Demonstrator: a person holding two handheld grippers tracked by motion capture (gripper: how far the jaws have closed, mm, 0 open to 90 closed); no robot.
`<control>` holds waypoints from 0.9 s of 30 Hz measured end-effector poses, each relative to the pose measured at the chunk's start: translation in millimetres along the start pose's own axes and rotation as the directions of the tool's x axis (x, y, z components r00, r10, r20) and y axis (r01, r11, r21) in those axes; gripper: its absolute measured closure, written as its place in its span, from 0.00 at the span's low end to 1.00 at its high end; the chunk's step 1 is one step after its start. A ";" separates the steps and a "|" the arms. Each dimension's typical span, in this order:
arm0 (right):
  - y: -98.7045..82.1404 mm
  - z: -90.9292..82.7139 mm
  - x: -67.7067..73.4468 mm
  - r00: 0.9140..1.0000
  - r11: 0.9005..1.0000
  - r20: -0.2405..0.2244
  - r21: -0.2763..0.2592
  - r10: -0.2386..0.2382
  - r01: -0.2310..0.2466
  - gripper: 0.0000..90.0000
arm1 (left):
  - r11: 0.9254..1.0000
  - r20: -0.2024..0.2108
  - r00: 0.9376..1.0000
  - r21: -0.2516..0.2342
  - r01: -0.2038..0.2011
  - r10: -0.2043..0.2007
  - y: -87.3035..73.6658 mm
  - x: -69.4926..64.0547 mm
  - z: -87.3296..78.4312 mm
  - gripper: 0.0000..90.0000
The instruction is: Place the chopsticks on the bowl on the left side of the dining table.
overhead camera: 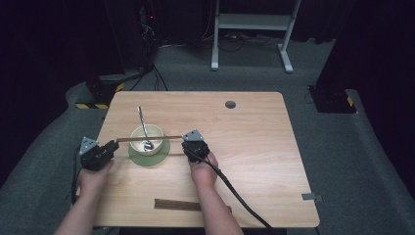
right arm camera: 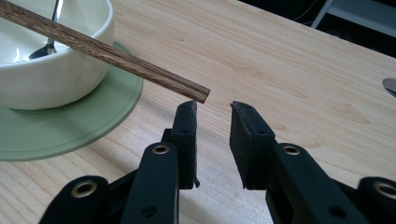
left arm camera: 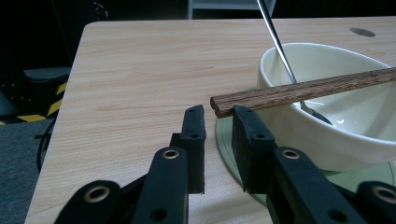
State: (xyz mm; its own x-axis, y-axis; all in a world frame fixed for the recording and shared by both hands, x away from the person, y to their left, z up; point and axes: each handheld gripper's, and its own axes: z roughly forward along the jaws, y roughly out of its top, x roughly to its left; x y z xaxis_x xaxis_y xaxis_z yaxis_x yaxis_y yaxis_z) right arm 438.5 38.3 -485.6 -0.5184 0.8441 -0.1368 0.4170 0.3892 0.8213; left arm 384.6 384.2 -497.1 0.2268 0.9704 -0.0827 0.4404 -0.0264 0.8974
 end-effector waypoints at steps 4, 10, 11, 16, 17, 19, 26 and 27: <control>-0.4 0.5 0.6 1.000 1.000 0.001 -0.002 0.000 0.000 0.80 | 1.000 0.003 1.000 0.000 0.004 -0.004 -0.1 -0.5 0.4 0.85; -0.5 0.0 0.8 1.000 1.000 0.005 -0.003 0.000 0.000 0.81 | 1.000 0.004 1.000 0.002 -0.003 0.003 0.0 -0.7 0.9 0.87; -0.4 -0.1 0.6 1.000 1.000 0.006 -0.004 -0.005 0.005 0.81 | 1.000 0.005 1.000 0.002 -0.002 0.002 0.0 -0.8 1.0 0.87; -0.3 -0.3 0.5 1.000 1.000 0.005 -0.009 -0.003 0.003 0.81 | 1.000 0.005 1.000 0.001 -0.002 0.002 0.0 -0.6 1.3 0.88; -0.3 -0.3 0.6 1.000 1.000 0.006 -0.010 -0.003 0.003 0.81 | 1.000 0.005 1.000 0.001 0.000 0.000 -0.1 -0.7 1.4 0.88; -0.3 -0.3 0.6 1.000 1.000 0.006 -0.011 -0.003 0.003 0.81 | 1.000 0.005 1.000 0.002 -0.001 0.001 -0.1 -0.8 1.5 0.88; -0.6 -0.3 0.8 1.000 1.000 0.007 -0.011 -0.002 0.002 0.81 | 1.000 0.007 1.000 0.004 0.002 -0.002 -0.1 -0.9 2.0 0.86; -0.7 -0.1 0.8 1.000 1.000 0.005 -0.010 0.000 0.000 0.81 | 1.000 0.008 1.000 0.006 0.001 -0.001 -0.1 -1.1 2.2 0.85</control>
State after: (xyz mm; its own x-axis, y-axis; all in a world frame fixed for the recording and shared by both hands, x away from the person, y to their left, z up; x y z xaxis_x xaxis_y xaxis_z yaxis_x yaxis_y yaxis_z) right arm 437.7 38.7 -486.2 -0.5143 0.8462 -0.1393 0.4095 0.3850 0.8271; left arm 386.3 382.6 -498.0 0.2336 0.9684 -0.0874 0.4460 -0.0268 0.8946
